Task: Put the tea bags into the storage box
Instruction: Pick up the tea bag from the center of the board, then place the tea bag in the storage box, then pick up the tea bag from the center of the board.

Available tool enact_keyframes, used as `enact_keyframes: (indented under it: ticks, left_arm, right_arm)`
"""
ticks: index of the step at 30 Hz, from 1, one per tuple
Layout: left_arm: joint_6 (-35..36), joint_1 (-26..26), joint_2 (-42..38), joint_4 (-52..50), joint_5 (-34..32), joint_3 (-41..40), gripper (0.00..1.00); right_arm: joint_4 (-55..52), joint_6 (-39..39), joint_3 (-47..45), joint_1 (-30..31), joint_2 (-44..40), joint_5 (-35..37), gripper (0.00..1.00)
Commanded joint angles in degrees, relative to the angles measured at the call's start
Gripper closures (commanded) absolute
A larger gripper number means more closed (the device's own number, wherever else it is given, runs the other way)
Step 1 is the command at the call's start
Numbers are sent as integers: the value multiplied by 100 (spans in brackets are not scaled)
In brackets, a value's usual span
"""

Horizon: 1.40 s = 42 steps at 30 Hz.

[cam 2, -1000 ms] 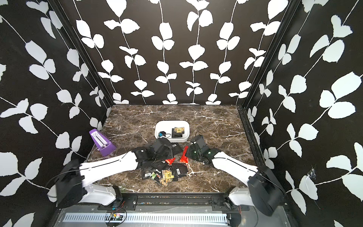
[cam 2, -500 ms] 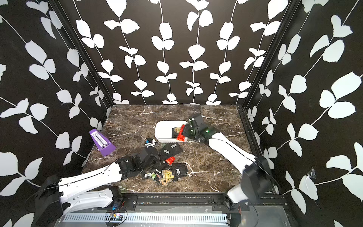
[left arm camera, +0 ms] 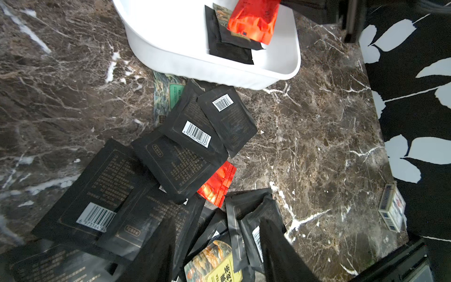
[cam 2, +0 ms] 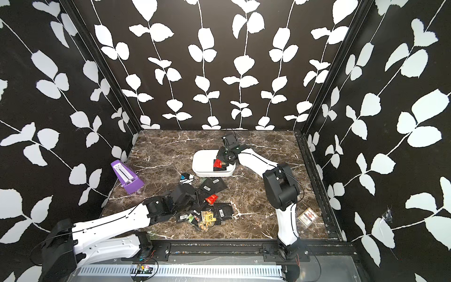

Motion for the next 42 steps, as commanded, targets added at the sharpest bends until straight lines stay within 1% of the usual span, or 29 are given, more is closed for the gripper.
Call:
enact_keyframes:
  ticks: [1,5,6,7,10,11,12,15,18,24,27,32,35,37,39,42]
  left_arm:
    - [-54,12,-61,127,101,-63,47]
    - [-48,12,48,195,305,-17,47]
    - [-38,12,75,213,350,5,47]
    - [-36,12,105,209,396,29,47]
    - [-35,12,174,240,520,64,47]
    - [-30,12,178,248,554,77,47]
    - [-26,9,179,246,572,96,47]
    - [-16,4,166,235,616,149,49]
    - [0,-22,185,243,673,199,55]
    - [2,-253,376,270,661,344,64]
    - [-32,-410,502,326,620,431,69]
    - [-128,-598,816,636,663,475,77]
    - [-214,-658,1081,838,782,491,85]
    - [-278,-698,1249,765,783,565,91]
    - [-367,-728,1395,600,778,619,94]
    - [-433,-776,1560,623,852,605,95]
  right_arm:
    - [151,18,352,-95,71,159,100]
    - [82,-44,361,-166,109,197,100]
    - [48,-74,352,-183,109,202,94]
    - [-14,-120,347,-192,100,204,84]
    - [-131,-241,294,-201,-6,221,63]
    - [-181,-277,270,-210,-67,230,59]
    - [-224,-318,250,-215,-129,234,57]
    - [-375,-506,132,-228,-480,273,57]
    - [-505,-720,-193,-228,-1058,311,57]
    - [-566,-857,-1550,-215,-2748,387,55]
    - [-638,-803,-2394,-218,-3531,321,55]
    - [-549,-421,-3878,-194,-5012,164,55]
    - [-482,-18,-4705,-81,-5824,52,55]
    - [-485,200,-5190,92,-6256,95,54]
    - [-446,454,-5615,313,-6565,145,54]
    - [-276,771,-6022,655,-6663,197,54]
